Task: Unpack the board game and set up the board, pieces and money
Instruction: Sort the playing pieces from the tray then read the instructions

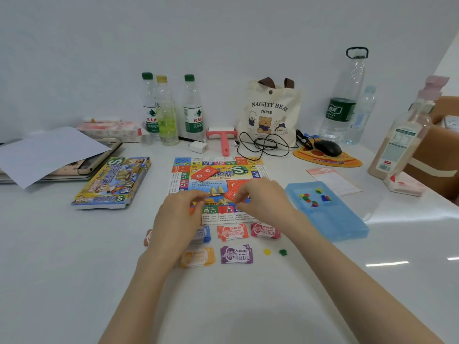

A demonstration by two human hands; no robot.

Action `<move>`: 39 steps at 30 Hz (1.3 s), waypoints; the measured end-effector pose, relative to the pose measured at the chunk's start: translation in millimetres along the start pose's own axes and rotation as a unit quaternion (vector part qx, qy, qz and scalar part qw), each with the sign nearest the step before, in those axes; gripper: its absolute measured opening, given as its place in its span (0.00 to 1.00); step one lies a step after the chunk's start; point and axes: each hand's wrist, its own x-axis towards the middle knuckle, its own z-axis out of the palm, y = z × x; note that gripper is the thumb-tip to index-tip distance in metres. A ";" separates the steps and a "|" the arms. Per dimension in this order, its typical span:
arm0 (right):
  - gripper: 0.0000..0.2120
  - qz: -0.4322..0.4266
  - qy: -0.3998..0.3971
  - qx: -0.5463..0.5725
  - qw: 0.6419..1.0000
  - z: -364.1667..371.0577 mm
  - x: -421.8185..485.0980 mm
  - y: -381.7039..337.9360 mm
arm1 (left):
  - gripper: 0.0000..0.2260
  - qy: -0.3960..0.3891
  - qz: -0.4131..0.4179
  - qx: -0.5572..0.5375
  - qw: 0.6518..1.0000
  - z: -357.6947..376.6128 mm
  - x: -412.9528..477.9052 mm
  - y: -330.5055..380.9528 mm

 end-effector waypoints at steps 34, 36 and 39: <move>0.04 0.013 -0.084 0.180 0.980 22.8 23.1 -7.8 | 0.11 -0.015 -0.007 0.019 1.000 1.6 0.2 -1.8; 0.04 0.026 -0.067 0.215 0.974 13.5 13.3 -4.6 | 0.10 -0.020 -0.002 -0.001 1.000 2.9 0.1 -0.4; 0.04 0.038 -0.052 0.244 0.968 -3.8 -7.1 3.0 | 0.10 -0.026 0.007 -0.018 0.999 7.1 -1.1 4.5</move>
